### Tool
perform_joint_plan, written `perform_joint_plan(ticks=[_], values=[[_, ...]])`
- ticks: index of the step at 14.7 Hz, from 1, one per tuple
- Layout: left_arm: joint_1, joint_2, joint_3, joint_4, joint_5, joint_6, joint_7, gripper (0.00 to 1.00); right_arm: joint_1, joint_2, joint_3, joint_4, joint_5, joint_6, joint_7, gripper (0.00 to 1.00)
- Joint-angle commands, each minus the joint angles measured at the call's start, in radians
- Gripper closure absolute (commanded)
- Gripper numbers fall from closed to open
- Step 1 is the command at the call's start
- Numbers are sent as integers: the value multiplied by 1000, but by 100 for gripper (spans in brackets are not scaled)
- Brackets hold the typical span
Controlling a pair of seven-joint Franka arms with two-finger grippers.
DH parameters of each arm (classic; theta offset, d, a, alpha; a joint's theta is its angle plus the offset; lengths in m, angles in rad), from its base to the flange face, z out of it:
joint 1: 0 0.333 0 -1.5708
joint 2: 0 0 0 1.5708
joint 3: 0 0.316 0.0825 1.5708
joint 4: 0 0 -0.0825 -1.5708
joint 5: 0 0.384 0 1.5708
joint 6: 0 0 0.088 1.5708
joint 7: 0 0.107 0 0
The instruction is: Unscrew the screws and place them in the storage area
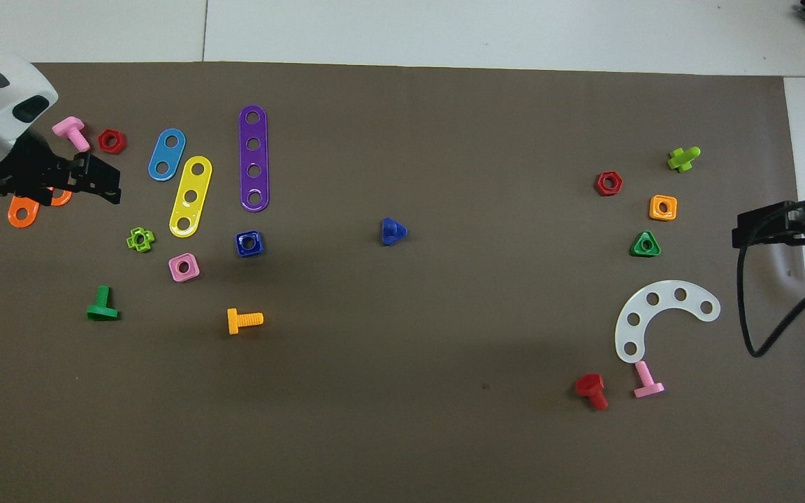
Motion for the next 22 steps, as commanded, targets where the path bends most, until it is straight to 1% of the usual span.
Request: perform_joint_plan(ticks=[1, 3, 6, 8, 9, 10, 11, 13, 14, 16, 17, 18, 21, 22], values=[[0, 37, -1, 128, 37, -138, -1, 0, -7, -21, 5, -21, 15, -1, -3, 0], [-5, 22, 0, 129, 35, -148, -1, 0, -7, -21, 5, -19, 15, 13, 2, 0], [-3, -42, -9, 126, 31, -129, 0, 0, 12, -13, 16, -34, 19, 108, -52, 0], [-13, -61, -9, 115, 35, -111, 3, 0, 56, 25, 18, -31, 48, 131, 2, 0], [-13, -64, -10, 103, 35, -88, 3, 0, 105, 47, 18, -31, 59, 178, 40, 0], [-13, -71, -10, 78, 34, -50, 2, 0, 152, 73, 18, -18, 62, 194, 84, 0], [-13, -81, -12, 64, 34, -27, 0, 0, 194, 125, 21, 14, 61, 208, 153, 0], [-11, -88, -12, 46, 34, -17, 5, 0, 290, 263, 25, 89, 55, 238, 309, 0], [-11, -88, -12, 46, 34, -17, 5, 0, 332, 332, 25, 129, 55, 311, 362, 0], [-11, -90, -12, 44, 34, -20, 5, 0, 416, 427, 25, 146, 49, 446, 493, 0], [-13, -90, -12, 41, 34, -20, 3, 0, 458, 474, 25, 163, 41, 483, 547, 0], [-13, -99, -12, 21, 34, -14, 3, 0, 481, 516, 24, 183, 36, 501, 560, 0], [-2, -117, -10, -15, 32, -2, -3, 0, 547, 611, 25, 185, 1, 545, 569, 0], [-2, -121, -9, -23, 32, -7, -4, 0, 552, 633, 25, 185, -14, 563, 568, 0]])
